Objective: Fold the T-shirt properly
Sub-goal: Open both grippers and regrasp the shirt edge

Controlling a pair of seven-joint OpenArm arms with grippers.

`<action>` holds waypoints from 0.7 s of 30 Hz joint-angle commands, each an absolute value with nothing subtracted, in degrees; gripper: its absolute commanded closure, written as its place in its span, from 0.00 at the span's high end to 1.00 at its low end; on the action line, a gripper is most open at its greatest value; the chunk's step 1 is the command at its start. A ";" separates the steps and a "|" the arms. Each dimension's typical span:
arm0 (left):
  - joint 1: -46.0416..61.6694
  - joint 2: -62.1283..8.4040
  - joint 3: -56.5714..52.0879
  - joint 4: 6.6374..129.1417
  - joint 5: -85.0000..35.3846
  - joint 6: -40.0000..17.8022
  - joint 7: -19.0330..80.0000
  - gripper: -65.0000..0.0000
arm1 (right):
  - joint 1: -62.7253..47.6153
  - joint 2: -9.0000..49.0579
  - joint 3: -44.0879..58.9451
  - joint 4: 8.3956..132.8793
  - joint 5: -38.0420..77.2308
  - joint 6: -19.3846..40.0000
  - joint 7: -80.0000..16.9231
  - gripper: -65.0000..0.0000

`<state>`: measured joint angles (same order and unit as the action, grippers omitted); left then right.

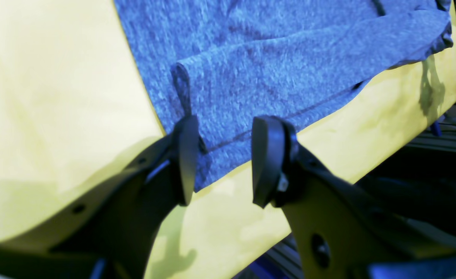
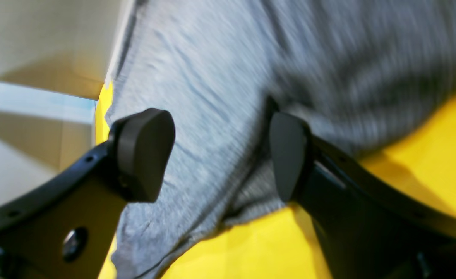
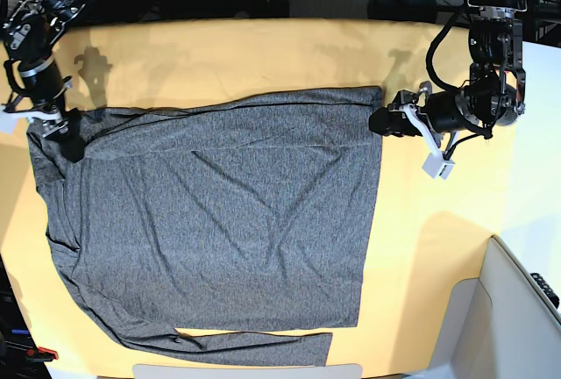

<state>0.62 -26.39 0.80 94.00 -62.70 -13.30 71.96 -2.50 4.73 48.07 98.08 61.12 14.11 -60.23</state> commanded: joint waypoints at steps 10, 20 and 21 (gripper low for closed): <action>1.27 -28.18 0.75 95.08 -63.69 -13.49 71.43 0.35 | -2.15 7.16 52.09 91.74 61.76 -3.12 -59.47 0.65; 1.36 -28.26 0.75 95.08 -63.69 -13.49 71.34 0.35 | 2.86 6.46 52.53 78.64 61.41 -3.38 -59.12 0.65; 1.36 -28.26 0.75 95.08 -63.69 -13.49 71.34 0.35 | 2.95 6.46 52.53 77.93 61.41 -3.47 -58.51 0.65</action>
<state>2.09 -27.42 1.13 94.04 -62.57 -13.32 71.81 3.07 6.33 52.60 78.28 63.68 -1.96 -58.37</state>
